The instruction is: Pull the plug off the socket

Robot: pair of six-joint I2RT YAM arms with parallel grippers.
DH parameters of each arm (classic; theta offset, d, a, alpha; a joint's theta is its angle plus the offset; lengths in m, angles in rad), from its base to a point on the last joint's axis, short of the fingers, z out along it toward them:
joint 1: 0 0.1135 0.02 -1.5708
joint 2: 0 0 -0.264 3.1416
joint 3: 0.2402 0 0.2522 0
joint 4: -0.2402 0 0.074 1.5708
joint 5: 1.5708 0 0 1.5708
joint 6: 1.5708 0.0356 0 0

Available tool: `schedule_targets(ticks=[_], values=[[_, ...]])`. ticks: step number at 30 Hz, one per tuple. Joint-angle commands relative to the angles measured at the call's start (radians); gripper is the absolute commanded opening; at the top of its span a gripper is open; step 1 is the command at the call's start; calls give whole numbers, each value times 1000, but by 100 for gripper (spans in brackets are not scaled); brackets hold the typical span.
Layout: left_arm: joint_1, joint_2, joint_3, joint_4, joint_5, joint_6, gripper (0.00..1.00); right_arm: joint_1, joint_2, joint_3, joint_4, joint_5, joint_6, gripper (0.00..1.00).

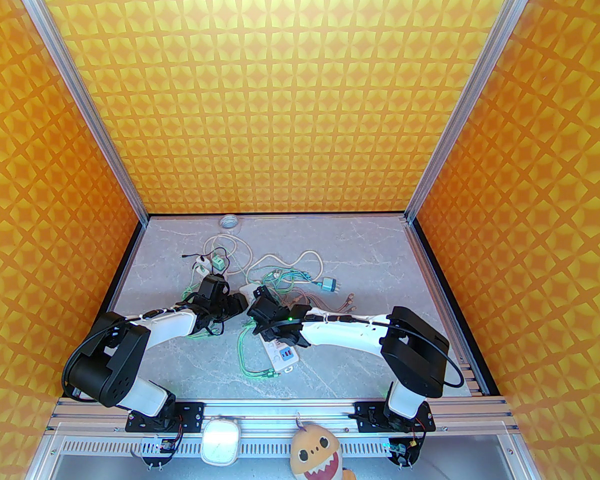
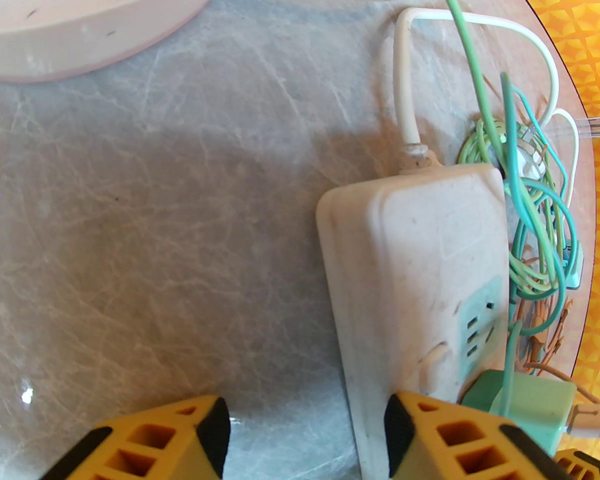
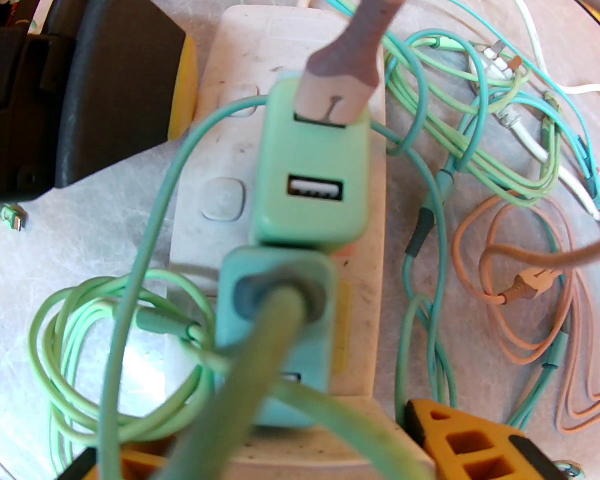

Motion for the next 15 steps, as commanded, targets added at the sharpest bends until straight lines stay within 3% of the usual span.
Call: schedule_targets(ticks=[1,9,15], values=[[-24,66,1,0,28,-9,58,8,-37,10,44,28,-20,51],[-24,67,-2,2,23,-9,57,-70,-142,-58,112,-123,25,51],[-24,62,-4,2,23,-7,57,-83,-145,-73,129,-161,36,50]])
